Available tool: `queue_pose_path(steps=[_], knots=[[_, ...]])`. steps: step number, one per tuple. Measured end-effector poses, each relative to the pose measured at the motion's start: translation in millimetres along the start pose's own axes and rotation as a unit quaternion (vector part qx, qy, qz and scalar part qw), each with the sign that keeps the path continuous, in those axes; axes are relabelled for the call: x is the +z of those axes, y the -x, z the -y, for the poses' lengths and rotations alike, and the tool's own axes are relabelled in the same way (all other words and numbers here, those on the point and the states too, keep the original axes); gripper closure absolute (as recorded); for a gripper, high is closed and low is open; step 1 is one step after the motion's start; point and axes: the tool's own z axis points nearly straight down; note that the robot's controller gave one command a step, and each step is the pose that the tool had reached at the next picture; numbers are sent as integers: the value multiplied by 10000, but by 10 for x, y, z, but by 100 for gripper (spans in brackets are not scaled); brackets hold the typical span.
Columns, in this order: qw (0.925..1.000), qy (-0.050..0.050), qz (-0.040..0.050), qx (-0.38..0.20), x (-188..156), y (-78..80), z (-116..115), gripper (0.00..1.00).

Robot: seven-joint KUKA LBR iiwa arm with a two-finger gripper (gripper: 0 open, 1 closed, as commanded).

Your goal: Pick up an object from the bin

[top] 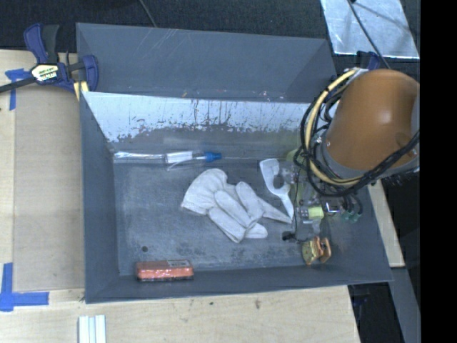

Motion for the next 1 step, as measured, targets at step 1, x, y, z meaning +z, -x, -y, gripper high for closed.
queue_pose_path(steps=[1], knots=[[10000, -2, 44, -4, -46, 15, -1, 0]])
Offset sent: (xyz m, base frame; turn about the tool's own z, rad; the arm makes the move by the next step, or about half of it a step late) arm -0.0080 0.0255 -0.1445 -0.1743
